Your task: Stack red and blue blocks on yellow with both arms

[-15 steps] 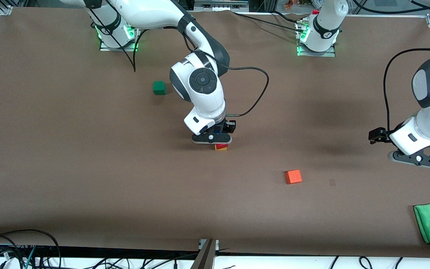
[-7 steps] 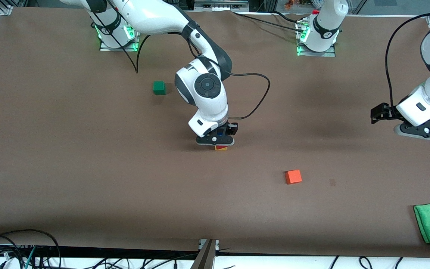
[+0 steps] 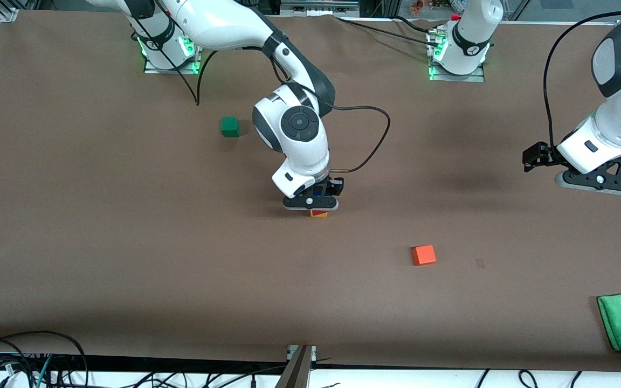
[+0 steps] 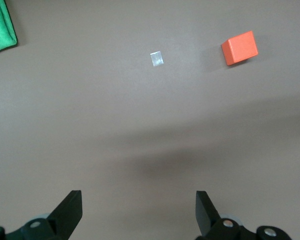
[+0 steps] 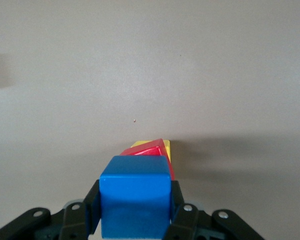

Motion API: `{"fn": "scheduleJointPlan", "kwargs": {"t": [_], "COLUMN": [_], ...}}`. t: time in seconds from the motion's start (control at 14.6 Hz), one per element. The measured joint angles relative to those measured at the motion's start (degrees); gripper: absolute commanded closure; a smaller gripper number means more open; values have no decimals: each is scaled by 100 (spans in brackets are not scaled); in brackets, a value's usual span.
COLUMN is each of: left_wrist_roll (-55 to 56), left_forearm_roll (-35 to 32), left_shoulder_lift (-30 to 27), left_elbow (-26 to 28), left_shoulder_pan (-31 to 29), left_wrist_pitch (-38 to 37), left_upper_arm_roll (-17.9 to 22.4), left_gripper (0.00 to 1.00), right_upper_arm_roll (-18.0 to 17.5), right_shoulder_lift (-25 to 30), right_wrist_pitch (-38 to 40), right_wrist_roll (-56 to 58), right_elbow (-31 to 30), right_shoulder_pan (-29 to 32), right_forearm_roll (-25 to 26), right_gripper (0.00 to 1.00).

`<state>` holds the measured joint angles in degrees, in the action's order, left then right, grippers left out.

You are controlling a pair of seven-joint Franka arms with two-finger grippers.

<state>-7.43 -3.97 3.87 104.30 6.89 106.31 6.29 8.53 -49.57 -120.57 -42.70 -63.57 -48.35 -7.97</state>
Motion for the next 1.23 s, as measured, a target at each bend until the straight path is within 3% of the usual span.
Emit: {"fn": "scheduleJointPlan", "kwargs": {"t": [0.07, 0.48, 0.75, 1.23], "left_wrist_roll": [8, 31, 39, 243], "left_forearm_roll": [0, 37, 41, 44], "left_shoulder_lift": [-5, -20, -20, -20], "left_elbow": [0, 1, 4, 15], "left_shoulder_pan": [0, -36, -112, -266], "left_wrist_pitch": [21, 29, 24, 22], "left_upper_arm_roll": [-14, -1, 38, 38], "left_gripper": [0, 0, 0, 0], "right_upper_arm_roll": [0, 48, 185, 221], "right_shoulder_lift": [-18, -23, 312, 1604], "right_wrist_pitch": [-36, -21, 575, 1985], "right_wrist_roll": [-6, -29, -76, 232], "right_elbow": [0, 91, 301, 305], "right_shoulder_pan": [-2, -6, 122, 1573], "right_forearm_roll": [5, 8, 8, -245], "right_gripper": [0, 0, 0, 0]}}
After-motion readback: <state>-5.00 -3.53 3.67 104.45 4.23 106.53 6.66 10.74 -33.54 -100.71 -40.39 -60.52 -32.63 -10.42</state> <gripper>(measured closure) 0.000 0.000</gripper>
